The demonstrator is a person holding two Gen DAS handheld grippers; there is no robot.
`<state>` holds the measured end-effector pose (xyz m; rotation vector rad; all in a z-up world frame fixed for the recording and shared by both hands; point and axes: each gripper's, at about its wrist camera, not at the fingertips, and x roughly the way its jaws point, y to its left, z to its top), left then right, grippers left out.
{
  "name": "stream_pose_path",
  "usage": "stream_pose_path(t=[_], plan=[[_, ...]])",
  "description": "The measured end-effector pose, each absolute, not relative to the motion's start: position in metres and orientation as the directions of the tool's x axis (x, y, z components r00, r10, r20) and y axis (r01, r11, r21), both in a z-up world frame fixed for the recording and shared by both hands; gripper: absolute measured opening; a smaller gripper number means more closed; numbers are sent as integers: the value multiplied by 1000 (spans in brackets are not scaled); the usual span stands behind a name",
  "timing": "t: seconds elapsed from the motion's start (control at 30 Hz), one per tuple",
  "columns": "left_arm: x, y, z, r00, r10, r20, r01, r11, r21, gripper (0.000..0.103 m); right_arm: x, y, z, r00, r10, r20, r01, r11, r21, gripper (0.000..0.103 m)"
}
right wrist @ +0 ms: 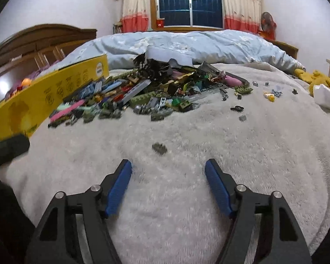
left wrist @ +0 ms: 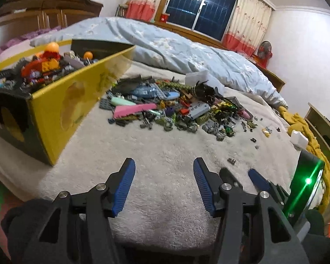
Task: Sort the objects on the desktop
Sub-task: 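Lower both open tools toward a small dark grey piece on the towel, then close the right tool on the small dark grey piece while the left tool nears a grey piece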
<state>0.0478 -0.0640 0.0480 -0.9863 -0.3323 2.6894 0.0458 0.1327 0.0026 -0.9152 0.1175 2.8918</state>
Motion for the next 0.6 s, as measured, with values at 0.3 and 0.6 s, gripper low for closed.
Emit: stream_pose_path(t=[0.3,0.6], plan=[[17,-16,62,-814,225,-535,-198,-974,-108,50,18,139,12,-796,22,-605,-84,-994,74,5],[-79,35,27,-688,321,-651,-275,-945,-175,31,-17,180,32,-751,-102,-653,70,-995,75,2]])
